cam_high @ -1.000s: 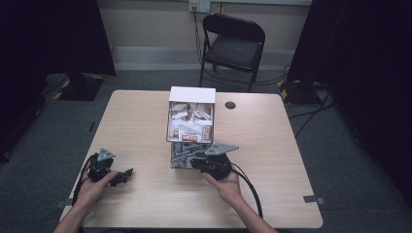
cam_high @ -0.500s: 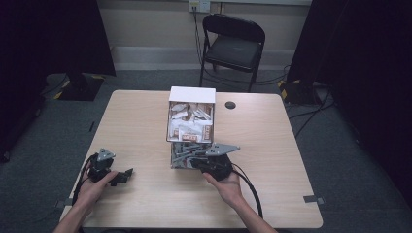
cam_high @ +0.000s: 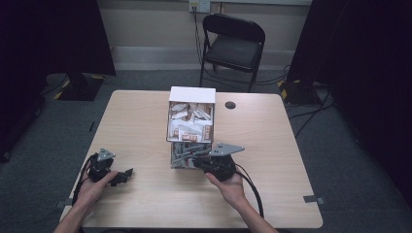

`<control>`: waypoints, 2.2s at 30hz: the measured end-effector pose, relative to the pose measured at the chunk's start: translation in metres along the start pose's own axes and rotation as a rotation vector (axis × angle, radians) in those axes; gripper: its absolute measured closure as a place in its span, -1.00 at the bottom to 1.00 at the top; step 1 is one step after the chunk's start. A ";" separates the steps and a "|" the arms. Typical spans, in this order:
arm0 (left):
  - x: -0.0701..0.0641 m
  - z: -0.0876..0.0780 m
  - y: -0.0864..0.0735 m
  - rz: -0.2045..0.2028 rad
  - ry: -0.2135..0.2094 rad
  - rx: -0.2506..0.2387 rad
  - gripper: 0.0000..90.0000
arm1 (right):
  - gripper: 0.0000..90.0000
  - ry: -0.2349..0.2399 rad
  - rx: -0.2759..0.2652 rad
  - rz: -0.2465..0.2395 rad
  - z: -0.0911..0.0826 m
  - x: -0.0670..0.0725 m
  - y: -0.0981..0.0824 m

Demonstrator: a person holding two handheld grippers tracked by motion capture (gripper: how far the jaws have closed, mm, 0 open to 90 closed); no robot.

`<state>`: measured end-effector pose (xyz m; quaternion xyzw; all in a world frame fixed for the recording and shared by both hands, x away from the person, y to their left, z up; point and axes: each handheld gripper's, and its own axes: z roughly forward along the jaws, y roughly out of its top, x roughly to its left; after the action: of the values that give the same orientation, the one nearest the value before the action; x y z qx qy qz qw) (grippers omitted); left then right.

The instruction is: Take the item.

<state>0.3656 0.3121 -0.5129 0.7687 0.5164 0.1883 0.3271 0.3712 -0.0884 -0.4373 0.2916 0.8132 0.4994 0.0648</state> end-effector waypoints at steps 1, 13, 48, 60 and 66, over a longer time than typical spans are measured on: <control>0.000 0.000 0.000 0.000 0.000 0.000 -1.00 | 0.99 -0.001 -0.001 0.001 -0.001 0.000 0.000; 0.000 0.000 0.000 0.000 0.000 0.000 -1.00 | 0.99 -0.002 -0.031 0.004 -0.009 0.002 0.005; 0.000 0.000 0.000 0.000 0.000 0.000 -1.00 | 0.99 0.014 -0.090 0.017 -0.037 0.010 0.013; 0.000 0.000 0.000 0.001 -0.001 0.000 -1.00 | 1.00 0.008 -0.102 0.025 -0.050 0.006 0.013; 0.000 0.000 0.000 0.002 -0.001 0.001 -1.00 | 1.00 -0.010 -0.102 0.040 -0.061 0.001 0.008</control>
<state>0.3657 0.3122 -0.5129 0.7692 0.5157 0.1882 0.3269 0.3497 -0.1328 -0.4007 0.3066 0.7805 0.5398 0.0739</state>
